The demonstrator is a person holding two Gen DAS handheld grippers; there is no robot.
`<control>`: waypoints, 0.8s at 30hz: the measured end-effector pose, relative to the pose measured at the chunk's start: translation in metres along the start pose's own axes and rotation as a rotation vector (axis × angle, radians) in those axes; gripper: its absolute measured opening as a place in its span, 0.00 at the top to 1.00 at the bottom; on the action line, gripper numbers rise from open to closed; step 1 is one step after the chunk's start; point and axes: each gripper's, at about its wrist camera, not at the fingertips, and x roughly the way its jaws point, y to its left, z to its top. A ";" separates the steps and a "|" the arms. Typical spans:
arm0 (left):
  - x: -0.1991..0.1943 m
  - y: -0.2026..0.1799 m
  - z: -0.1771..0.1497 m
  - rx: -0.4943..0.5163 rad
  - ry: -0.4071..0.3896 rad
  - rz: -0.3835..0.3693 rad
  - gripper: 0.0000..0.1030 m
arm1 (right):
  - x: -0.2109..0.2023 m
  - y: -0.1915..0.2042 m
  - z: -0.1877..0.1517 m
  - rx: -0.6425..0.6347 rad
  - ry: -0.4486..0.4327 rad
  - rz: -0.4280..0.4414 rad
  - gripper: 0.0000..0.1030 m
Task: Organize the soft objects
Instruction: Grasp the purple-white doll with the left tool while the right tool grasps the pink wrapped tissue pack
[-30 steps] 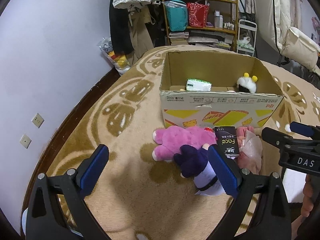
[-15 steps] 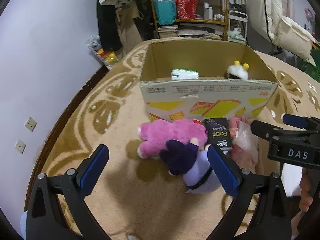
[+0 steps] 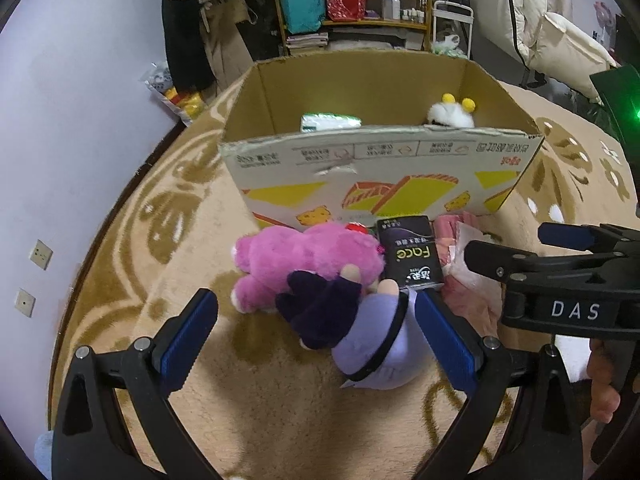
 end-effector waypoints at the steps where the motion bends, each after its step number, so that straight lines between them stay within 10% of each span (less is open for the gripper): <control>1: 0.001 -0.001 0.000 0.002 0.004 -0.004 0.05 | 0.001 0.000 0.000 0.002 0.004 0.003 0.01; 24: 0.040 -0.021 -0.004 0.017 0.117 -0.029 0.05 | 0.036 -0.007 0.001 0.032 0.134 0.004 0.02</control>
